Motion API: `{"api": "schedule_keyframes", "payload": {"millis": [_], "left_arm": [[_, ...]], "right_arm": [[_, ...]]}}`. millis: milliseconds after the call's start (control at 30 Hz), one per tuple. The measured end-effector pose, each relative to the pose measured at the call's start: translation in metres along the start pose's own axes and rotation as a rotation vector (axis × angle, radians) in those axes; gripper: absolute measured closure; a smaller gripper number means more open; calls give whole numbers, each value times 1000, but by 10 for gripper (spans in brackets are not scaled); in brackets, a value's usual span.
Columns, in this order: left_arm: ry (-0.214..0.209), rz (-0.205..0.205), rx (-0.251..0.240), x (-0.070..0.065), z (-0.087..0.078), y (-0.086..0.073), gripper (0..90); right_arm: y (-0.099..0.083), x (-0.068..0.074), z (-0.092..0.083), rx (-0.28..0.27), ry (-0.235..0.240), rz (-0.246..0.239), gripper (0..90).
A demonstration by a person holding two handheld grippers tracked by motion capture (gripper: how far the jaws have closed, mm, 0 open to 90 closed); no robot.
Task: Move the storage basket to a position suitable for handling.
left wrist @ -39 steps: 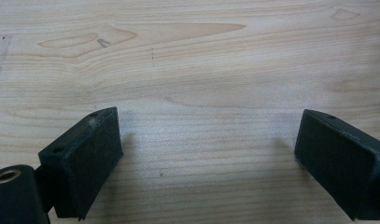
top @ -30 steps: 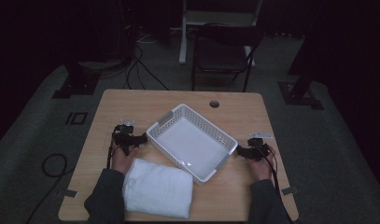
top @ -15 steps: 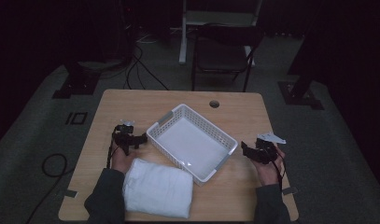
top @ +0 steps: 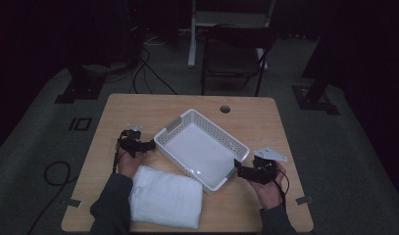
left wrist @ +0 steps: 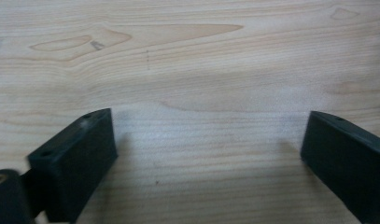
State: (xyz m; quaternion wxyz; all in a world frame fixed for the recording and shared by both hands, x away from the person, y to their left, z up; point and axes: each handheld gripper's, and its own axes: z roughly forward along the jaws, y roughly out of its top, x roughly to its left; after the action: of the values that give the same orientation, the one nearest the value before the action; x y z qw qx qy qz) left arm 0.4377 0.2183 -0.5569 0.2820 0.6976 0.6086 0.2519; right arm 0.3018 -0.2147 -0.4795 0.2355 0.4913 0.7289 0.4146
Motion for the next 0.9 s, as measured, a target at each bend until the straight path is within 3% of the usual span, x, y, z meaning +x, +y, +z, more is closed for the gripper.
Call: {"api": "schedule_keyframes", "payload": {"millis": [233, 367, 500, 633, 767, 900], "left_arm": [[-3, 4, -2, 0, 0, 0, 24], [-15, 18, 25, 3, -1, 4, 65], [-19, 23, 63, 7, -5, 10, 182], [-6, 2, 76, 12, -9, 13, 386], [-31, -25, 49, 16, -17, 17, 412], [-48, -6, 7, 15, -32, 27, 412]], "right_arm": [[-11, 17, 1, 22, 29, 10, 134], [-15, 25, 3, 56, 12, -1, 133], [-19, 31, 4, 62, 24, -11, 138], [-19, 31, 5, 69, 28, -7, 141], [-18, 30, 8, 73, 40, -2, 197], [-16, 27, 10, 64, 43, -7, 286]]}}
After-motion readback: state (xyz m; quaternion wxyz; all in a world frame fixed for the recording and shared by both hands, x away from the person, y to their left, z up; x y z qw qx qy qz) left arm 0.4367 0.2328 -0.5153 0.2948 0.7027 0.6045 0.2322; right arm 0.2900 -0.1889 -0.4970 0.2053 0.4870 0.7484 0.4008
